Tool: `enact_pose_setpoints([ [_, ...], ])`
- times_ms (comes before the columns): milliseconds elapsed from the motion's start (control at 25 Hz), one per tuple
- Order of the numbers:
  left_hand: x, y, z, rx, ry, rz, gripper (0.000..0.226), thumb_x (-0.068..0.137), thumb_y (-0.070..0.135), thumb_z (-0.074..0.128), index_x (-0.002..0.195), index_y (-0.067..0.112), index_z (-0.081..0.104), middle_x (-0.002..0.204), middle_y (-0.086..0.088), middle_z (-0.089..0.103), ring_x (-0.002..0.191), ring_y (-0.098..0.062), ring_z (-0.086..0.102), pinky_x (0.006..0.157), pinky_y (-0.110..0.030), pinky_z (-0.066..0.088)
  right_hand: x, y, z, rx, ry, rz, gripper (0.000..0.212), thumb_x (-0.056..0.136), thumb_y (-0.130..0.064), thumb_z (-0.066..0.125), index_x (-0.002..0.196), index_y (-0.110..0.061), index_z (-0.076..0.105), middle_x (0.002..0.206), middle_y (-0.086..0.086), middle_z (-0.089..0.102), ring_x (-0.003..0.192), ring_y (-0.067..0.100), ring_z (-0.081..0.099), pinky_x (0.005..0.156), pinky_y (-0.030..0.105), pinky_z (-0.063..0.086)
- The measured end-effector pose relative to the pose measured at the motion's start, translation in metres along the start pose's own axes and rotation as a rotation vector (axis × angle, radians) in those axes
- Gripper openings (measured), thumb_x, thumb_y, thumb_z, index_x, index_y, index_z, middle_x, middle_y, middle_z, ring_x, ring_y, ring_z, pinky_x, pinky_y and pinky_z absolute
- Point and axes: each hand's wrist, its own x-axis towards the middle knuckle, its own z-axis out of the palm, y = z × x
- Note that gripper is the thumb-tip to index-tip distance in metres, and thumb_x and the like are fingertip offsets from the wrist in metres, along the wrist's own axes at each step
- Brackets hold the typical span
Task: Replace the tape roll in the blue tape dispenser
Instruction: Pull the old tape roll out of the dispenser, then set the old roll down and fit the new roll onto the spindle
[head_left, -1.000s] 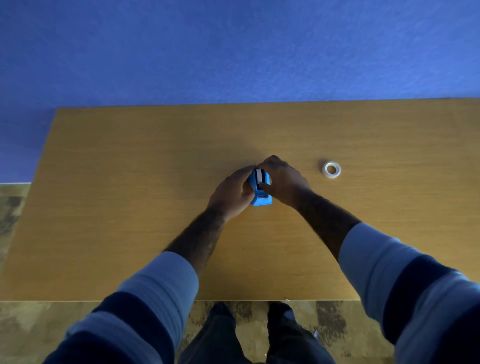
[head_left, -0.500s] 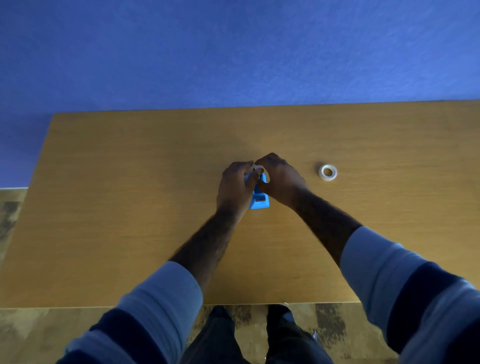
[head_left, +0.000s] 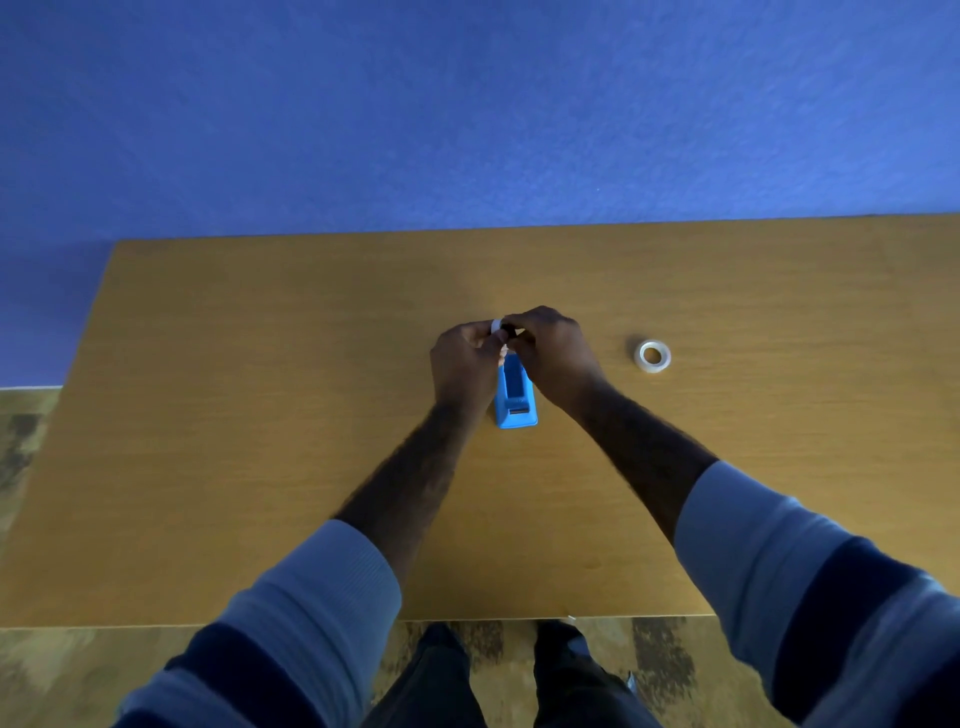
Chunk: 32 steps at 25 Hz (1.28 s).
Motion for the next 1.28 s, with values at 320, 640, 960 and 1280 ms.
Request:
enact_pose_setpoints([
  [320,0.013,0.005,0.005,-0.084,-0.003,-0.053,0.02,0.092,0.029,0.073,0.105,0.014,0.08,0.088,0.003,0.08,0.081,-0.015,0.077,0.082,-0.046,0.064,0.003,-0.017,0.001,-0.017,0.13,0.118,0.011,0.093,-0.009,0.064,0.102,-0.011,0.068,0.104,0.005,0.061,0.08,0.012,0.059,0.063,0.022,0.048],
  [640,0.042,0.008,0.008,-0.007,-0.012,-0.06,0.026,0.085,0.035,0.073,0.101,0.017,0.081,0.086,0.0,0.08,0.082,-0.02,0.076,0.082,-0.046,0.062,0.016,-0.013,-0.004,0.141,0.204,0.244,0.015,0.083,-0.001,0.066,0.096,-0.007,0.065,0.1,0.01,0.061,0.082,0.017,0.057,0.067,0.032,0.05],
  [960,0.098,0.009,0.023,0.034,-0.059,-0.284,0.018,0.087,0.004,0.074,0.103,-0.005,0.075,0.075,-0.014,0.072,0.071,-0.028,0.073,0.082,-0.048,0.064,0.006,0.005,-0.004,0.081,0.161,0.316,0.015,0.084,-0.002,0.065,0.095,-0.012,0.066,0.104,0.005,0.06,0.084,0.02,0.061,0.072,0.043,0.057],
  [1280,0.101,0.007,0.023,0.03,-0.071,-0.295,0.02,0.087,0.009,0.077,0.099,-0.006,0.071,0.088,-0.018,0.074,0.062,-0.02,0.066,0.076,-0.042,0.065,-0.005,0.011,-0.008,0.058,0.14,0.314,0.014,0.086,-0.006,0.068,0.099,-0.012,0.067,0.104,0.003,0.06,0.082,0.017,0.061,0.069,0.034,0.058],
])
